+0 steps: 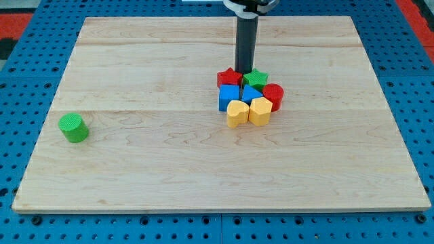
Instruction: Push the green circle into the top left side of the red star
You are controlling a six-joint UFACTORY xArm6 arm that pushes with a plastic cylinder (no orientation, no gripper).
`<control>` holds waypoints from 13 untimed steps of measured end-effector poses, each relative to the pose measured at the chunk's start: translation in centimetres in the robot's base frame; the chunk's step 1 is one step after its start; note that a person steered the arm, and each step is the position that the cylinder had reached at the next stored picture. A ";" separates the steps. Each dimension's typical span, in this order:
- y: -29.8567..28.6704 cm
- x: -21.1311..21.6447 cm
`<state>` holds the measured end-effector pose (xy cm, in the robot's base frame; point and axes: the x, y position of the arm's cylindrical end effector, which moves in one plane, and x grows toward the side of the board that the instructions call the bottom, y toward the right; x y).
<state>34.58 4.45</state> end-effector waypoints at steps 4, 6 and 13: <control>-25.8 4.5; -33.1 10.4; -29.0 12.0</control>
<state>46.60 -24.55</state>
